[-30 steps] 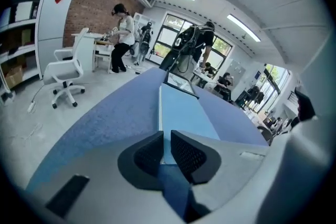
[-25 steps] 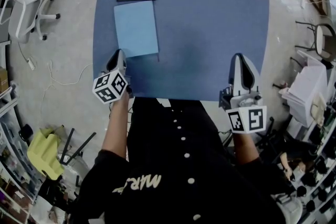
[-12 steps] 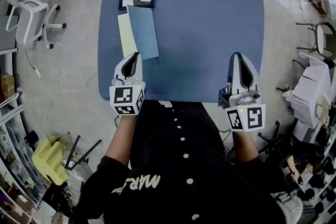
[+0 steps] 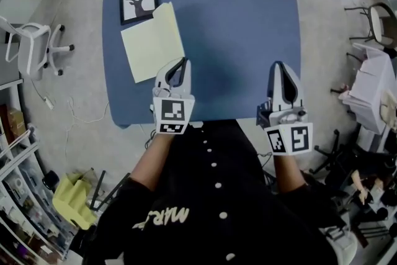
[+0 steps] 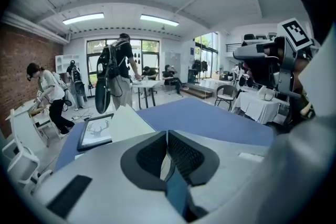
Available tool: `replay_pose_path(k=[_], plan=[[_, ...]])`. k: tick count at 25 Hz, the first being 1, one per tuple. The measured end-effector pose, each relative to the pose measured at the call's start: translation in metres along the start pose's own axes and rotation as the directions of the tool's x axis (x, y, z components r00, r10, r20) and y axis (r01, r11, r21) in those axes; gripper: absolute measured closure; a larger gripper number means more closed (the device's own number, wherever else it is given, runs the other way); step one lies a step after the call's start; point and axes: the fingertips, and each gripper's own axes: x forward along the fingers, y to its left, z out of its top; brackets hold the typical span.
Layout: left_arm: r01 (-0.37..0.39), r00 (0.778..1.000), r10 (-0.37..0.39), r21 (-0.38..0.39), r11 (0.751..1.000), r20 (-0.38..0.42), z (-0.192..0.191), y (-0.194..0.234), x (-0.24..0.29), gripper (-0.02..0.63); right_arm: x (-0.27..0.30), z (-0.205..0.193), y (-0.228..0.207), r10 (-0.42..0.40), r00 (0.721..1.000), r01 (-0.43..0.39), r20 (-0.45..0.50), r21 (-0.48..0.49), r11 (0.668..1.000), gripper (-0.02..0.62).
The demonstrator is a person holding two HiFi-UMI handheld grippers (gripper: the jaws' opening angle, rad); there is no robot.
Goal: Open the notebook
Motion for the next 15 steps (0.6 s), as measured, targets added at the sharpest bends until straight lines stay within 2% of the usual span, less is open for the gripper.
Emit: replay_pose_path(k=[5,9,15], plan=[[0.047,0.997,-0.045,0.027,0.999,-0.061,-0.007,-0.038,0.046,0.592,-0.018,-0.005,-0.047,-0.060,0.998,0.061,-0.013,0.025,0.998,0.589],[0.062,0.990,-0.056,0.040,0.997,-0.127,-0.028,-0.062,0.083,0.591,-0.029,-0.015,-0.074,-0.085,0.996,0.086,-0.026,0.045,0.995,0.589],[0.058,0.965,-0.048,0.029,0.998,-0.256,-0.067,-0.075,0.118,0.601,-0.033,-0.027,-0.097,-0.097,0.994,0.100,-0.044,0.062,0.993,0.589]])
